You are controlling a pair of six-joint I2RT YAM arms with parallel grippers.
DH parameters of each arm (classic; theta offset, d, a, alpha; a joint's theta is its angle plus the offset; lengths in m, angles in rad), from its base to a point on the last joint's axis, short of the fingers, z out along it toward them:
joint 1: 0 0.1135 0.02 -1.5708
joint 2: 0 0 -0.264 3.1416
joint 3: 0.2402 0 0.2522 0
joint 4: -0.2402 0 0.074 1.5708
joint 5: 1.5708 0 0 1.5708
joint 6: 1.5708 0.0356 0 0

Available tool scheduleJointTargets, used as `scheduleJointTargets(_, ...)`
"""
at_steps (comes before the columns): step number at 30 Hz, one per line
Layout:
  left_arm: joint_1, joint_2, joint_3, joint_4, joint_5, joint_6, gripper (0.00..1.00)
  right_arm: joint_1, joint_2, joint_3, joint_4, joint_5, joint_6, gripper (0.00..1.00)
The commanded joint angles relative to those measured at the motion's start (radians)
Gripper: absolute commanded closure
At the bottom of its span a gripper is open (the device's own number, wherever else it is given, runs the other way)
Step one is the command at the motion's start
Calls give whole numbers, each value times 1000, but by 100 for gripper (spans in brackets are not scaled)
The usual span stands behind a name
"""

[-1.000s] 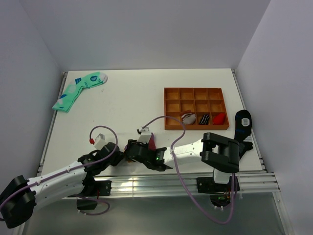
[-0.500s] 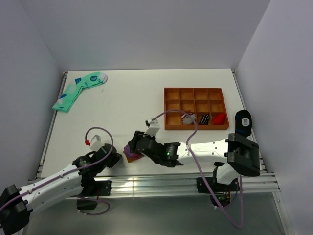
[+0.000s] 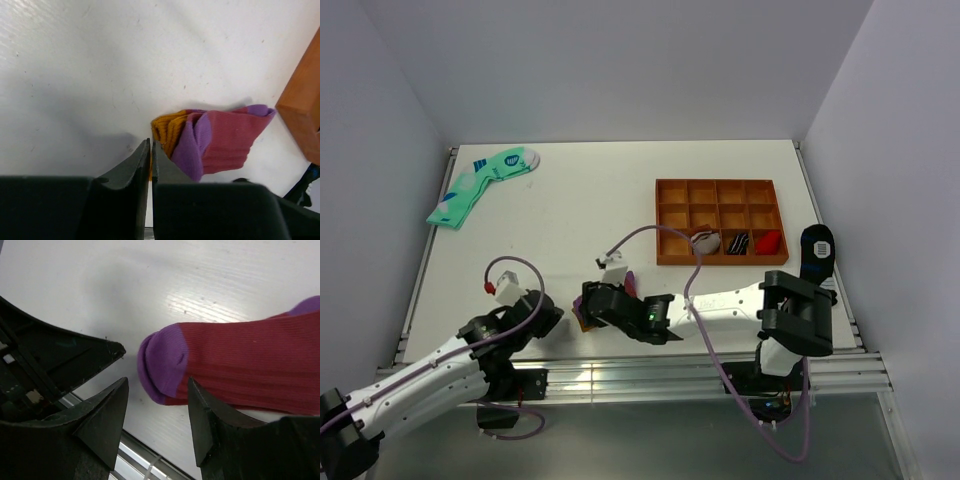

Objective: Roll the socks
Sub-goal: Fold the sock at the center of the board.

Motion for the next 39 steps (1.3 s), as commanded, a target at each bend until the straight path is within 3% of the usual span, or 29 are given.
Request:
scheduleJointTargets(1, -2, -26, 84, -97, -88, -37, 88, 23, 47, 82, 25, -17, -70, 42)
scheduleJointTargets(6, -2, -32, 170, -191, -154, -41, 73, 39, 131, 159, -4, -21, -93, 41)
scheduleJointTargets(9, -2, -32, 226, -226, -191, -34, 70, 40, 182, 203, -43, -14, -93, 42)
scheduleJointTargets(22, -2, -18, 292, -217, -205, -1, 69, 40, 287, 288, -156, 63, -59, 49)
scheduleJointTargets(33, -2, 8, 174, -84, -119, -6, 76, 36, 202, 252, -184, 126, -17, 77)
scheduleJointTargets(39, -2, 22, 124, -16, -85, 0, 79, 32, 93, 199, -198, 186, 25, 83)
